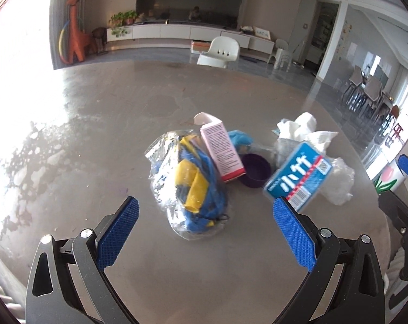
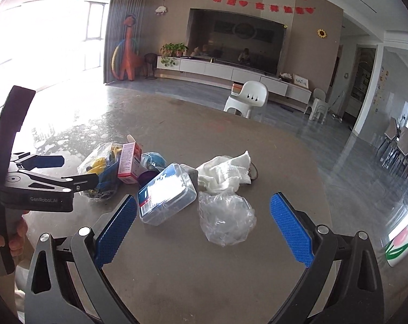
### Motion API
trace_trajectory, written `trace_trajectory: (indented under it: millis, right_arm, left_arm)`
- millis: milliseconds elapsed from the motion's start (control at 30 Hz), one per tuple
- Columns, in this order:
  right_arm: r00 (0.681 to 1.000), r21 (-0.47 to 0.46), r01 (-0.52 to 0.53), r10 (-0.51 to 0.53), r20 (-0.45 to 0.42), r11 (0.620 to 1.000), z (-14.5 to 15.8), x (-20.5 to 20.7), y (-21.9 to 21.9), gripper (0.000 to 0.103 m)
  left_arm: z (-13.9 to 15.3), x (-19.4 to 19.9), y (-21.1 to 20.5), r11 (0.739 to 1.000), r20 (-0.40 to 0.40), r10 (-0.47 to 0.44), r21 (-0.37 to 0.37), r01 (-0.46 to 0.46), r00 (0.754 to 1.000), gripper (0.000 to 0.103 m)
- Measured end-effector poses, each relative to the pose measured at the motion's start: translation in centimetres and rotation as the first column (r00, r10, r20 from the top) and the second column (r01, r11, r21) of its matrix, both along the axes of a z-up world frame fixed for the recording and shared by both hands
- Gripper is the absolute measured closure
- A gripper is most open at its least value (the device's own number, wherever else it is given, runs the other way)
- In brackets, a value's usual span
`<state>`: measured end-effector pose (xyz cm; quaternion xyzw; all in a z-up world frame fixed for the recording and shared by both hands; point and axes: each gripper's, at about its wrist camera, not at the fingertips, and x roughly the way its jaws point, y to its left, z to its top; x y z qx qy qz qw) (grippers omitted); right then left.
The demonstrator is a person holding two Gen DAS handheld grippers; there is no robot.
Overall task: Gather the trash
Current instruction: 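Grasp the bagged yellow-blue toy with left tool while right tool grasps clear plastic bag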
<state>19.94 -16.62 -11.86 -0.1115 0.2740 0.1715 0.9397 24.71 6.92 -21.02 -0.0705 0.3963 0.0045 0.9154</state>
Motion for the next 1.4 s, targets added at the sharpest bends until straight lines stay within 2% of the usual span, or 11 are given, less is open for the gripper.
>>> trace_trajectory:
  millis: [333, 367, 400, 500, 567, 800, 1067, 1100, 1167, 1333, 1400]
  right_arm:
    - [1.000, -0.014, -0.012, 0.012, -0.029, 1.000, -1.8, 1.5, 1.1, 0.005]
    - [0.999, -0.016, -0.011, 0.010, -0.031, 1.000, -1.9, 1.5, 1.2, 0.005]
    - [0.999, -0.016, -0.009, 0.008, -0.033, 1.000, -2.1, 1.6, 1.1, 0.005]
    - [0.999, -0.014, -0.001, 0.000, -0.043, 1.000, -2.4, 1.9, 0.8, 0.005]
    - [0.999, -0.012, 0.004, -0.004, -0.051, 1.000, -2.7, 2.1, 0.5, 0.005]
    - [0.996, -0.015, 0.039, -0.040, -0.078, 0.999, -4.1, 3.4, -0.4, 0.005]
    - [0.985, -0.015, 0.078, -0.079, -0.153, 0.997, -6.8, 6.2, -1.0, 0.005]
    - [0.982, -0.011, 0.077, -0.077, -0.171, 0.997, -7.1, 6.4, -1.1, 0.013]
    - [0.976, -0.029, 0.081, -0.085, -0.200, 0.996, -7.8, 6.9, -1.2, 0.044]
    - [0.962, -0.042, 0.045, -0.055, -0.268, 0.998, -8.4, 7.2, -1.4, 0.077]
    - [0.968, -0.044, 0.054, -0.063, -0.241, 0.998, -7.7, 6.2, -1.7, 0.080]
  left_arm:
    - [-4.6, 3.4, 0.6, 0.999, -0.103, 0.008, -0.038, -0.012, 0.995, 0.007]
    - [-4.8, 3.4, 0.7, 0.999, -0.101, 0.006, -0.048, -0.011, 0.995, 0.015]
    - [-4.8, 3.3, 0.5, 0.999, -0.083, -0.001, -0.033, -0.002, 0.997, 0.035]
    - [-4.7, 3.2, 0.0, 0.999, -0.082, -0.036, -0.012, 0.035, 0.996, 0.071]
    - [-4.3, 2.8, 0.2, 0.999, -0.064, -0.030, -0.040, 0.028, 0.998, 0.078]
    - [0.1, 0.1, -0.5, 0.997, 0.105, -0.024, 0.071, 0.017, 0.994, 0.079]
    - [0.5, -0.2, -1.3, 0.995, 0.115, -0.076, 0.067, 0.068, 0.991, 0.079]
    - [0.5, 0.0, -1.6, 0.995, 0.116, -0.081, 0.068, 0.073, 0.990, 0.079]
    - [0.6, -0.2, -1.8, 0.994, 0.127, -0.088, 0.071, 0.079, 0.988, 0.079]
    - [0.8, -0.6, -2.1, 0.993, 0.136, -0.096, 0.079, 0.086, 0.986, 0.078]
    - [1.0, -1.0, -2.3, 0.992, 0.142, -0.099, 0.087, 0.087, 0.985, 0.078]
